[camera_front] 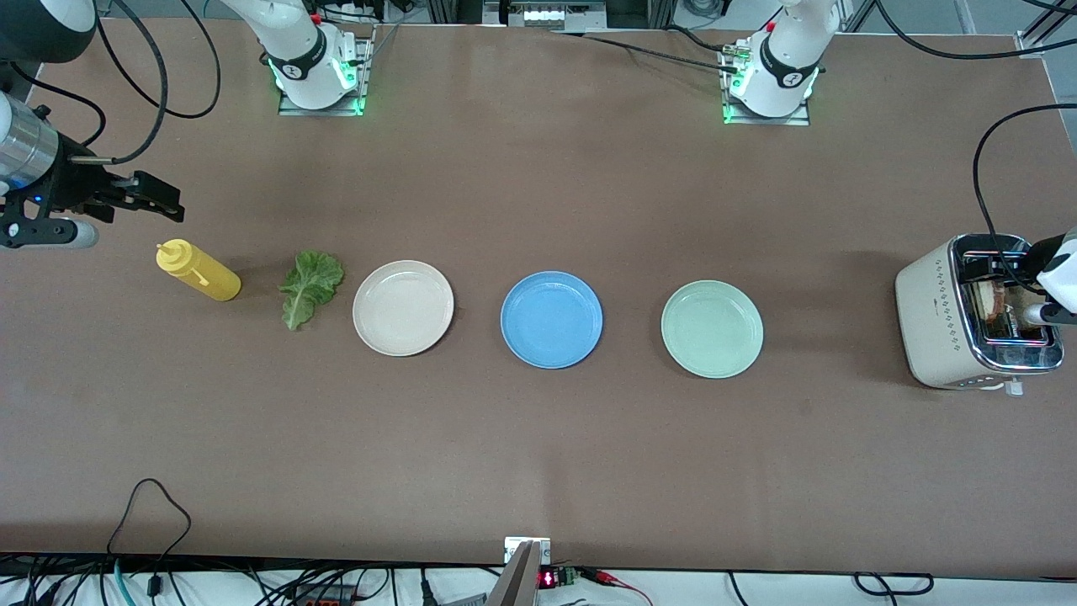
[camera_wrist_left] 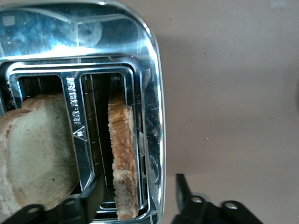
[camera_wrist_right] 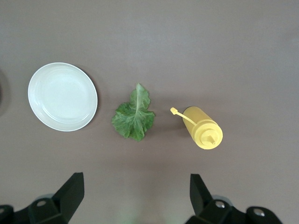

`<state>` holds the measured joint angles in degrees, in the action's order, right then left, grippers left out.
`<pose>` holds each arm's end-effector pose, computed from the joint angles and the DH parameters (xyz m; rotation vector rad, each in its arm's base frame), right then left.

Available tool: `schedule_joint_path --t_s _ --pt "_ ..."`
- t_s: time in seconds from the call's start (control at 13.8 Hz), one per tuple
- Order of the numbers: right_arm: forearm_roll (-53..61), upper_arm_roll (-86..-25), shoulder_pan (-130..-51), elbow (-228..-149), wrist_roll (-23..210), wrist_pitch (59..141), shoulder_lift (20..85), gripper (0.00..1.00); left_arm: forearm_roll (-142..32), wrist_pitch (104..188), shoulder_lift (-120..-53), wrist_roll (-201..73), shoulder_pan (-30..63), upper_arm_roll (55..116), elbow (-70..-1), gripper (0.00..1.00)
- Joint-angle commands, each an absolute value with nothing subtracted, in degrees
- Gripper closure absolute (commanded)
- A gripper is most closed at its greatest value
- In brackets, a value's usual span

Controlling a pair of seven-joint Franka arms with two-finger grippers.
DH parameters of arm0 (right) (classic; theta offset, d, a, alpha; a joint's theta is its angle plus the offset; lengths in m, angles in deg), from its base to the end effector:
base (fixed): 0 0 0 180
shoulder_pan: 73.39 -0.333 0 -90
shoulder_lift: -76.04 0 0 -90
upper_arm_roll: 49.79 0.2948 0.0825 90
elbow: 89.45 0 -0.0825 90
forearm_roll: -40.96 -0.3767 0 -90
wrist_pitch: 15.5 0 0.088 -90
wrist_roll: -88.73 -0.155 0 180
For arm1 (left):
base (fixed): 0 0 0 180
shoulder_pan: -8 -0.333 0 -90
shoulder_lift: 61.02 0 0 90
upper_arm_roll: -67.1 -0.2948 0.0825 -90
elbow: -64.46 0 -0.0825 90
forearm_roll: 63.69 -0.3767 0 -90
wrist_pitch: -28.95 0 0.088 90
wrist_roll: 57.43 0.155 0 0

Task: Make sandwich in blue plate with both arms
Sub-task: 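Grasp a bread slice with the left gripper and lift it from the toaster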

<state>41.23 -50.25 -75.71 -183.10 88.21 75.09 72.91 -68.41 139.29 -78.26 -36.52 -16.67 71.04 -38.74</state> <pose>0.5528 0.0173 0.4967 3.1294 0.0371 -0.1690 0.5503 0.2196 0.3029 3.1161 -0.0581 -0.2859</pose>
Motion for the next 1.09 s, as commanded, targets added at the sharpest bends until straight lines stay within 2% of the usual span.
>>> schedule_joint_path --t_s 0.0,0.14,0.22,0.51,0.8,1.01 --pt "41.8 -50.1 -75.8 -182.5 88.9 74.4 71.4 0.00 -69.5 139.2 -80.0 -35.4 -17.8 71.5 -36.4 0.55" --pt "41.8 -50.1 -75.9 -182.5 88.9 74.4 70.5 0.00 -69.4 139.0 -80.0 -35.5 -18.0 71.5 -36.5 0.88" --pt "41.8 -50.1 -75.9 -182.5 88.9 74.3 70.2 0.00 -69.5 138.8 -79.9 -35.4 -18.4 71.5 -36.5 0.99" --pt "41.8 -50.1 -75.9 -182.6 88.8 74.2 69.1 0.00 -69.1 136.5 -78.3 -32.2 -19.2 71.6 -33.8 1.00" --pt "41.4 -50.0 -77.0 -183.3 87.8 74.2 67.9 0.00 -68.4 116.5 -77.8 -30.3 -18.5 72.6 -18.0 1.00" --pt "41.2 -50.0 -77.9 -186.4 87.8 78.7 66.3 0.00 -65.5 107.1 -76.1 -32.3 -17.9 79.1 -13.1 0.99"
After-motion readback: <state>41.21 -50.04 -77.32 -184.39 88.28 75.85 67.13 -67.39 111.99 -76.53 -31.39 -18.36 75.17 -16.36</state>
